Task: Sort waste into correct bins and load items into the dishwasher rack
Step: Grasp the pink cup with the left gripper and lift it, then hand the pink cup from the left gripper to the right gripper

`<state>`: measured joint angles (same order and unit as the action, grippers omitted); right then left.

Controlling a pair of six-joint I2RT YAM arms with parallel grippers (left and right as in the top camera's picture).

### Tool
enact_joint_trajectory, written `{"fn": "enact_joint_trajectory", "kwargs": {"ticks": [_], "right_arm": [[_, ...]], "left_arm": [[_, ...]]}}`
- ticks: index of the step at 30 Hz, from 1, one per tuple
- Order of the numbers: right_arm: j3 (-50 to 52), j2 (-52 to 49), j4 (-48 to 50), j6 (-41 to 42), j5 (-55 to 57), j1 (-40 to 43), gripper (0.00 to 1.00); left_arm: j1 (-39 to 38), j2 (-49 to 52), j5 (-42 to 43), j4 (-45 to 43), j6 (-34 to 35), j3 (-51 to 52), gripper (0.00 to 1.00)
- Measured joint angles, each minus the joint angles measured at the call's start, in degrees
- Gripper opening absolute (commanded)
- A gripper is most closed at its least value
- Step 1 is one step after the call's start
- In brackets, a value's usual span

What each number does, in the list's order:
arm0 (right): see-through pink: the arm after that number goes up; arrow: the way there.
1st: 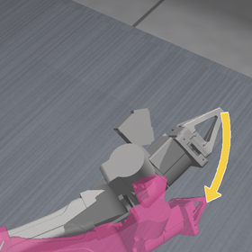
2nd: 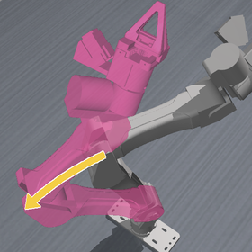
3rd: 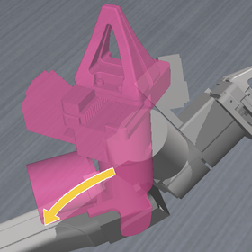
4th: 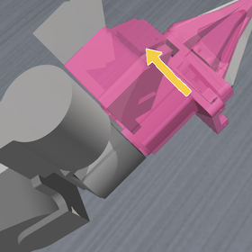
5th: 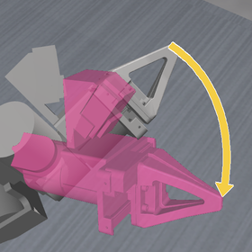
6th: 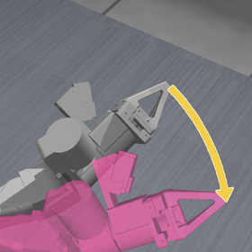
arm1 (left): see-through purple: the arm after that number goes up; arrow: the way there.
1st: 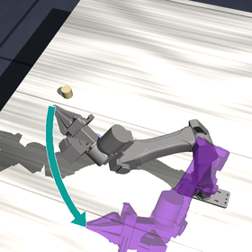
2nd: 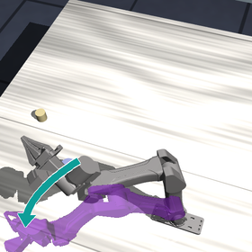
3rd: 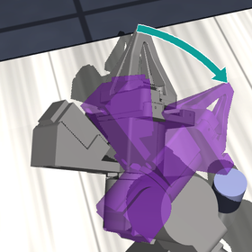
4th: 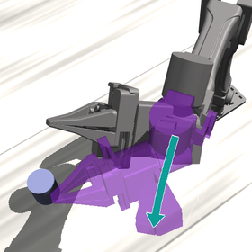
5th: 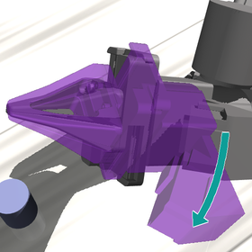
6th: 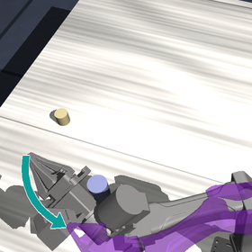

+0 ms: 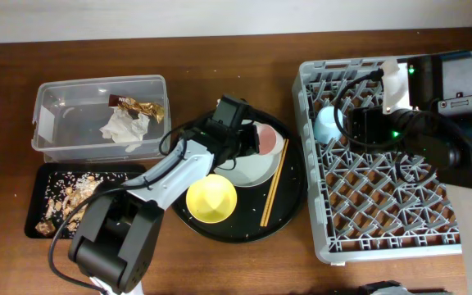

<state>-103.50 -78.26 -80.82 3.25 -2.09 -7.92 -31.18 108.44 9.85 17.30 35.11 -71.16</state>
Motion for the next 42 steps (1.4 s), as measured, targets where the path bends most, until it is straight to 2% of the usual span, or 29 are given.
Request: {"fn": "enact_joint_trajectory", "kwargs": {"ticks": [4,6,8,9,11,14,17,19,23,29,34,38,41,42], "right_arm": [[0.00,0.13,1.75,-0.02,-0.94,0.00,0.84],[0.00,1.29,3.15,-0.09,-2.78,0.00,0.98],[0.00,3.26,3.85,-0.44,-5.46,0.00,0.98],[0.00,4.74,4.98,-0.83,-9.49,0.04,0.98],[-0.02,6.75,6.86,-3.80,-21.51,0.11,0.98],[-0.02,6.47,9.27,-9.31,-38.51,0.09,0.98],[-0.02,5.01,9.31,-12.94,-47.50,0.09,0.98],[-0.02,3.08,9.33,-15.41,-51.60,0.09,0.98],[-0.02,-0.26,8.15,-19.89,-58.77,0.09,0.98],[-0.02,-2.58,5.35,-26.36,-60.46,-5.22,0.98],[-0.02,-4.15,5.49,-27.71,-60.59,-7.26,1.00],[-0.02,-5.70,7.23,-27.87,-60.61,-7.30,0.68],[-0.04,-5.70,8.11,-28.09,-61.48,-7.41,0.64],[-0.04,-5.70,8.09,-28.17,-61.48,-7.41,0.64]], "left_arm": [[1.20,-1.05,1.90,0.42,0.02,0.02,0.00],[5.25,-6.97,7.67,0.72,0.02,0.13,0.00],[9.31,-13.66,13.49,0.68,0.02,0.11,0.00],[12.28,-18.21,18.32,0.63,0.02,0.11,0.00],[19.82,-27.26,33.33,-0.63,0.04,-0.11,0.00],[27.39,-28.83,56.26,-4.07,1.18,-0.11,0.00],[27.87,-28.76,68.59,-6.08,2.05,-0.09,0.00],[26.64,-28.76,72.54,-6.84,2.27,-0.09,0.00],[22.75,-28.76,75.47,-9.94,2.47,-0.09,0.00],[20.90,-28.76,73.83,-10.95,2.47,-0.09,0.00],[20.72,-28.76,73.42,-10.95,2.49,-0.09,0.00],[18.93,-28.76,73.07,-10.97,2.49,-0.09,0.00],[18.75,-28.72,72.41,-10.93,2.49,-0.09,0.00],[18.75,-28.72,72.46,-10.95,2.49,-0.09,0.04]]}}
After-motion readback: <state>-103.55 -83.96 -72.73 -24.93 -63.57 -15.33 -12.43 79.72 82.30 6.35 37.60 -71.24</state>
